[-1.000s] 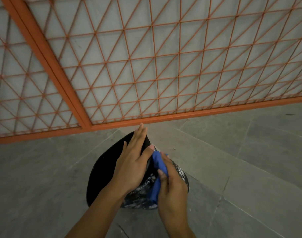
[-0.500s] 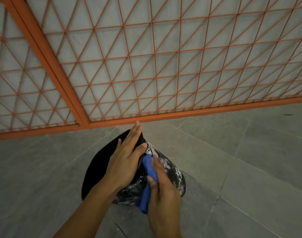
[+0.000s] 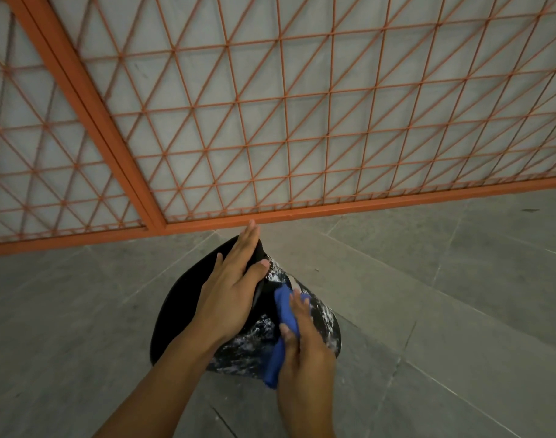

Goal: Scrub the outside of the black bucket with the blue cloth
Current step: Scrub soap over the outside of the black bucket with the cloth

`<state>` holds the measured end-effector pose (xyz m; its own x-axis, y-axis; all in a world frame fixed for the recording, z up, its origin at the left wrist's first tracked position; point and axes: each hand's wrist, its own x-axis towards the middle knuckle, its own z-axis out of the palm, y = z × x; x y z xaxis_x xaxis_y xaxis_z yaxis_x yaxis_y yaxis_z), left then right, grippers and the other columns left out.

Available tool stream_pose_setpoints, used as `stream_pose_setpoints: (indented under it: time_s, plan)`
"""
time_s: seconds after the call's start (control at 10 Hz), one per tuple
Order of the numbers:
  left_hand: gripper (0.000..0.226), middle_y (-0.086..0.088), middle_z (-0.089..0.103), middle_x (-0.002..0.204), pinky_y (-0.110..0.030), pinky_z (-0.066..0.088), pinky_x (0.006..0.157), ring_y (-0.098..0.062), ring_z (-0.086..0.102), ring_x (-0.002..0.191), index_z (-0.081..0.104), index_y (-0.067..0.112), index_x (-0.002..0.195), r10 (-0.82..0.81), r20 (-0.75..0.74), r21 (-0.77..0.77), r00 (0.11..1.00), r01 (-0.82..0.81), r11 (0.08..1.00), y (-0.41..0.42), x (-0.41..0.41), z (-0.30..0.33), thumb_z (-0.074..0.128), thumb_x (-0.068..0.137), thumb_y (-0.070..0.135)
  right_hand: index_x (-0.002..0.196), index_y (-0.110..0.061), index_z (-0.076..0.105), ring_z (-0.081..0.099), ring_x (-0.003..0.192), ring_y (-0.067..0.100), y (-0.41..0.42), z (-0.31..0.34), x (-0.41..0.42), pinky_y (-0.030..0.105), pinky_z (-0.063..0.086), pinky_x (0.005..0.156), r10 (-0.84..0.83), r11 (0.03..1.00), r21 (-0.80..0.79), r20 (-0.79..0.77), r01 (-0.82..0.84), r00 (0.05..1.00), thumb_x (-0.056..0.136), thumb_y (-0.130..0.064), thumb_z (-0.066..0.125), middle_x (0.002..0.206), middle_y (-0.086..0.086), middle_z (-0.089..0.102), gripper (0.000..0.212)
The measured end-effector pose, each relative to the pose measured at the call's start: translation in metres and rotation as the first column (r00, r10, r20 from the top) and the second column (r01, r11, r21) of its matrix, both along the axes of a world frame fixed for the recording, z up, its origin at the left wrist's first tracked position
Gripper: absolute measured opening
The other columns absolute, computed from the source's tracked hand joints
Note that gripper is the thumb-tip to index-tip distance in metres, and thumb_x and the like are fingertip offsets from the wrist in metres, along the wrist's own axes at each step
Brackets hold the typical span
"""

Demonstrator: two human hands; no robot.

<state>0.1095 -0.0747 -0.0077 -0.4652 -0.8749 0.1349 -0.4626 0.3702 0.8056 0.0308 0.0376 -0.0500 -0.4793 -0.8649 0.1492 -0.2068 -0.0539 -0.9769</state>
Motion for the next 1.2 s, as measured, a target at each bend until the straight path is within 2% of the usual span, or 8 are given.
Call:
stream_pose_setpoints:
  time_s: [0.2,0.4,0.5,0.7,0.8,1.0,1.1,1.2]
  plan:
    - [0.052,0.043,0.01,0.144,-0.031,-0.004,0.119,0.022,0.007,0.135,0.015,0.058,0.134,0.012,-0.033,0.011,0.999,-0.011,1.0,-0.001,0.0,0.0,0.042,0.097,0.034,0.128,-0.036,0.045,0.044,0.123,0.0,-0.01,0.006,-0.008,0.016,0.034,0.1,0.014,1.0,-0.023,-0.026,-0.015,1.0,0.091,-0.026,0.041,0.133,-0.013,0.051,0.038]
    - [0.052,0.045,0.012,0.143,-0.038,-0.001,0.122,0.023,0.008,0.133,0.018,0.058,0.134,0.006,-0.056,0.037,0.998,-0.004,0.999,-0.001,0.001,0.001,0.042,0.092,0.039,0.124,-0.049,0.038,0.037,0.123,-0.009,-0.001,0.003,0.006,0.002,0.025,0.098,0.033,0.999,-0.039,-0.092,-0.037,0.995,0.091,-0.031,0.04,0.133,-0.021,0.046,0.037]
    - [0.05,0.046,0.011,0.141,-0.04,0.002,0.122,0.022,0.008,0.135,0.018,0.062,0.129,0.009,-0.075,0.042,0.997,-0.006,0.999,0.0,0.0,0.001,0.042,0.092,0.038,0.129,-0.032,0.045,0.045,0.124,0.005,-0.01,0.003,-0.013,0.022,0.036,0.103,-0.003,1.0,0.003,-0.043,0.003,0.999,0.091,-0.023,0.042,0.133,-0.009,0.052,0.039]
    - [0.049,0.044,0.011,0.142,-0.04,0.009,0.122,0.018,0.008,0.137,0.019,0.065,0.125,0.01,-0.107,0.077,0.994,-0.002,0.997,-0.003,-0.002,0.004,0.04,0.088,0.041,0.128,-0.043,0.042,0.038,0.123,-0.009,-0.005,0.006,0.006,0.003,0.027,0.098,0.036,0.998,-0.057,-0.096,-0.042,0.995,0.09,-0.037,0.038,0.134,-0.02,0.048,0.039]
    - [0.049,0.048,0.015,0.138,-0.036,0.012,0.121,0.017,0.01,0.137,0.022,0.066,0.124,0.045,-0.115,0.074,0.992,-0.037,0.997,-0.002,-0.002,0.004,0.04,0.083,0.044,0.13,-0.03,0.046,0.045,0.122,0.004,-0.015,0.002,-0.012,0.018,0.036,0.1,0.002,1.0,-0.009,-0.059,-0.003,0.998,0.092,-0.026,0.04,0.132,-0.009,0.052,0.039]
    - [0.052,0.045,0.015,0.143,-0.036,0.013,0.121,0.019,0.011,0.136,0.022,0.068,0.126,0.049,-0.102,0.076,0.994,-0.041,0.996,-0.005,0.004,0.003,0.04,0.082,0.048,0.123,-0.05,0.037,0.041,0.12,-0.003,-0.003,-0.008,-0.001,-0.001,0.026,0.093,0.021,0.999,0.043,-0.102,-0.016,0.995,0.088,-0.033,0.039,0.13,-0.017,0.049,0.039]
    - [0.052,0.046,0.016,0.143,-0.035,0.014,0.12,0.019,0.012,0.136,0.023,0.069,0.125,0.062,-0.121,0.088,0.991,-0.051,0.995,-0.005,0.005,0.004,0.042,0.082,0.047,0.13,-0.03,0.046,0.047,0.121,0.007,-0.012,-0.007,-0.018,0.019,0.037,0.098,-0.004,0.998,0.061,-0.043,0.007,0.999,0.092,-0.024,0.041,0.131,-0.007,0.053,0.038]
    - [0.054,0.044,0.018,0.144,-0.036,0.014,0.121,0.018,0.014,0.136,0.025,0.064,0.128,0.038,-0.119,0.088,0.992,-0.028,0.996,-0.005,0.001,0.005,0.043,0.081,0.044,0.13,-0.033,0.043,0.046,0.122,0.005,0.0,-0.012,-0.014,0.007,0.032,0.094,-0.039,0.994,0.099,-0.045,0.044,0.998,0.091,-0.026,0.041,0.132,-0.01,0.051,0.04]
